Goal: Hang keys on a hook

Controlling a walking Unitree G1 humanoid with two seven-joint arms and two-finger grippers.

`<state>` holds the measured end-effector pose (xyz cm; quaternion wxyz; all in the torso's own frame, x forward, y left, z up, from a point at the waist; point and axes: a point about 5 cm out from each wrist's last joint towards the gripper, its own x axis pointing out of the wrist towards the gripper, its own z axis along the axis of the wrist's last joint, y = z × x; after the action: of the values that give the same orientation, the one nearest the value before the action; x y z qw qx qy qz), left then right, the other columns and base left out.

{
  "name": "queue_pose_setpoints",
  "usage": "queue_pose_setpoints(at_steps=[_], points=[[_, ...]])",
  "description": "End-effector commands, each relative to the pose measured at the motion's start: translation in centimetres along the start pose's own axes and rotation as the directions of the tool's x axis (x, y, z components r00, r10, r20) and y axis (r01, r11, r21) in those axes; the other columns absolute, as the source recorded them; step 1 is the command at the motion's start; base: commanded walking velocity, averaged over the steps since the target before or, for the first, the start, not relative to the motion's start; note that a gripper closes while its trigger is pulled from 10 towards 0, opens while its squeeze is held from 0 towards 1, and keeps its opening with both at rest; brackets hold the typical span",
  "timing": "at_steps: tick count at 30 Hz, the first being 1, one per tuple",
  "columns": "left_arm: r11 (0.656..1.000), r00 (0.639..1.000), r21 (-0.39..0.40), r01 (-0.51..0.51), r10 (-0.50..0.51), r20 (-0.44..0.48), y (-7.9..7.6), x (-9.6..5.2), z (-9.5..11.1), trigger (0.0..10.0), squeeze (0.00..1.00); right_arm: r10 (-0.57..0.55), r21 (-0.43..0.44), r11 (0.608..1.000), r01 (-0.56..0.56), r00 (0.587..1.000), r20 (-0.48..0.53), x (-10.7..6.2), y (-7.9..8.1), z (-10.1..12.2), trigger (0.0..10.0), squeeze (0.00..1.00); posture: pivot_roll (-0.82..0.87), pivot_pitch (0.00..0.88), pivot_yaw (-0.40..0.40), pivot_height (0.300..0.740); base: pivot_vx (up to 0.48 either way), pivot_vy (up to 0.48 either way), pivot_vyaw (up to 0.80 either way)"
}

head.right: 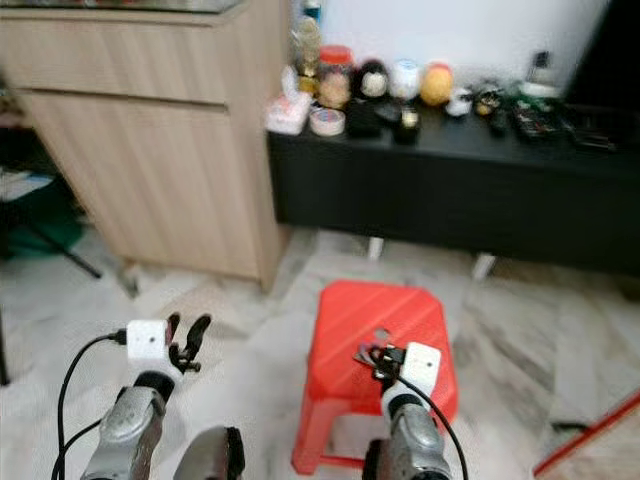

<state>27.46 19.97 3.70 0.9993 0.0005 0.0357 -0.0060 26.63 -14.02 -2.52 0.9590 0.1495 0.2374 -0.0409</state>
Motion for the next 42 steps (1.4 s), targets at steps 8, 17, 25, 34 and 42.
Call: queue_pose_setpoints(at_steps=[8, 17, 25, 34, 42], points=[[1.0, 1.0, 0.0, 0.011, -0.011, -0.004, -0.4, 0.2, -0.1, 10.0, 0.0, -0.018, -0.007, 1.0, 0.018, 1.0, 0.016, -0.1, -0.5, 0.1, 10.0, 0.0, 0.08, 0.017, -0.028, 0.601, 0.151, 0.0, 0.0], [1.0, 1.0, 0.005, -0.003, 0.003, -0.011, 0.0, -0.2, -0.3, 10.0, 0.0, -0.053, 0.069, 0.996, 0.051, 0.998, 0.023, -0.6, -1.0, -0.6, 10.0, 0.0, 0.08, 0.027, -0.032, 0.601, 0.0, 0.0, 0.0], [1.0, 1.0, 0.007, -0.007, 0.007, -0.018, 0.1, -0.4, -0.5, 10.0, 0.0, -0.096, 0.151, 0.985, 0.083, 0.992, 0.084, -1.3, -1.7, -0.8, 10.0, 1.0, 0.07, 0.035, -0.032, 0.601, 0.0, 0.0, 0.0], [1.0, 1.0, 0.018, 0.0, 0.001, -0.025, -0.1, -0.4, -0.7, 10.0, 0.0, -0.145, 0.221, 0.967, 0.129, 0.988, 0.06, -1.8, -2.6, -1.6, 10.0, 1.0, 0.07, 0.037, -0.035, 0.601, 0.0, 0.0, 0.0], [1.0, 0.999, 0.02, -0.003, 0.003, -0.032, 0.0, -0.6, -0.9, 10.0, 0.0, -0.111, 0.212, 0.971, 0.11, 0.994, -0.006, -2.4, -2.5, -3.0, 10.0, 0.0, 0.07, 0.039, -0.034, 0.601, 0.0, 0.0, 0.0]])
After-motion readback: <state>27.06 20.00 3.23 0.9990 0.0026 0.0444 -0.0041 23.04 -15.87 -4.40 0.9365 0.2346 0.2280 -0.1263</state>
